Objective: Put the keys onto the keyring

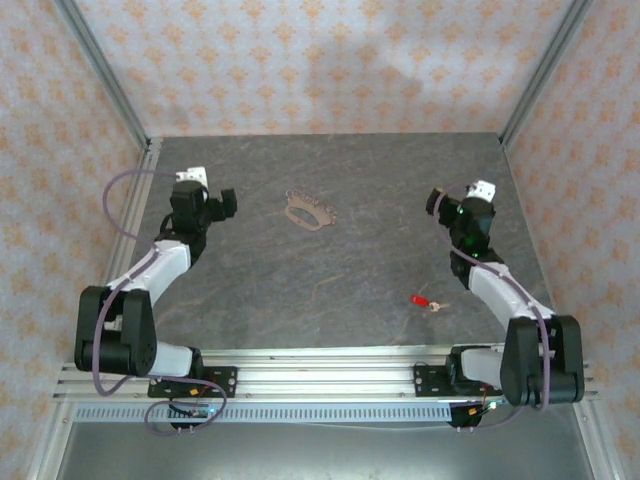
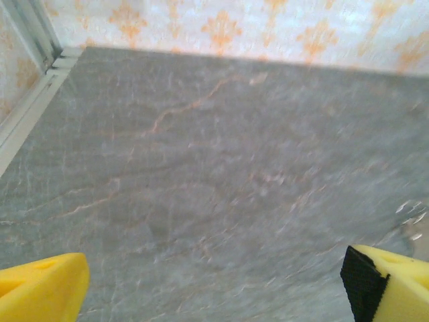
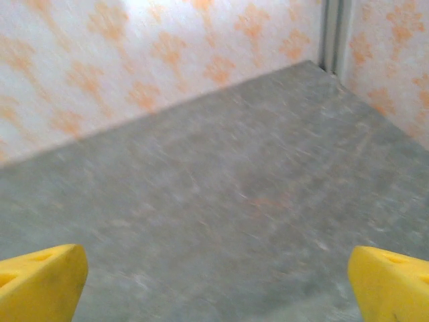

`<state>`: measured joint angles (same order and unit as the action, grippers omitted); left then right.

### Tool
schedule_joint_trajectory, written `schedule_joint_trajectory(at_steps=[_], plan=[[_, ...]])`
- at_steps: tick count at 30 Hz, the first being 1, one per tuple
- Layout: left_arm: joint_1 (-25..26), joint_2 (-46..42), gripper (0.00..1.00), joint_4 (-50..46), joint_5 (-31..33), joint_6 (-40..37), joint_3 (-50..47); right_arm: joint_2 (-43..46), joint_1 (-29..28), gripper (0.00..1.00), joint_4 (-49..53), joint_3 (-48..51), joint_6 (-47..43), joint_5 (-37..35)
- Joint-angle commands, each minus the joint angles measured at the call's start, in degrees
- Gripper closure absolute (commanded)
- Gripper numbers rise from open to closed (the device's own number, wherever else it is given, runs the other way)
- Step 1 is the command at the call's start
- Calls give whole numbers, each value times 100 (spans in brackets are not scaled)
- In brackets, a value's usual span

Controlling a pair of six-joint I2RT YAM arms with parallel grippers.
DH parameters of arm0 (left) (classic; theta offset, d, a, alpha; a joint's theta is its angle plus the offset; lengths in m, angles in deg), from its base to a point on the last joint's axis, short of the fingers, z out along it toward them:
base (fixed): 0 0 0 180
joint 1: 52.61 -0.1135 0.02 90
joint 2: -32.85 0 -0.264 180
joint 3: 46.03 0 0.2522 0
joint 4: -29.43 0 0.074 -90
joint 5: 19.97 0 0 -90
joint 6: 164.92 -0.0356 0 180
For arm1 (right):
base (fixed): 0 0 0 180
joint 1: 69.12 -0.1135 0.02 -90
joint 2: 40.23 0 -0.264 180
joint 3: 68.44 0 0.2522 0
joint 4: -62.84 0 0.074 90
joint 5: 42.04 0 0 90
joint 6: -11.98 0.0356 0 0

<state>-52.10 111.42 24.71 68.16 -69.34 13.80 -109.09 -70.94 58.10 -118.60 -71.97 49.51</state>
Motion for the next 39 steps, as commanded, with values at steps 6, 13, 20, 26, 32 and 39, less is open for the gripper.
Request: schedule_joint_trajectory(at_steps=[6,13,20,26,32,39], plan=[[363,-750,2,-2116,-934,1747,382,81,-486,13,1708,-434,1346,1714],[1119,-1281,2,-2265,-956,2465,-54,-716,-1943,28,2393,-949,1730,1462],[1741,-962,2,-2174,-921,2896,-10,-1885,-2882,35,2701,-1867,1863,1358],[2029,-429,2,-2161,-850,2975,322,-2755,-3043,43,2826,-2536,1784,1406],[2058,-178,2,-2072,-797,2980,595,-3407,-3042,51,2891,-3003,1742,1376],[2058,134,2,-1807,-929,3063,782,-3987,-3045,61,2883,-3349,1790,1474]])
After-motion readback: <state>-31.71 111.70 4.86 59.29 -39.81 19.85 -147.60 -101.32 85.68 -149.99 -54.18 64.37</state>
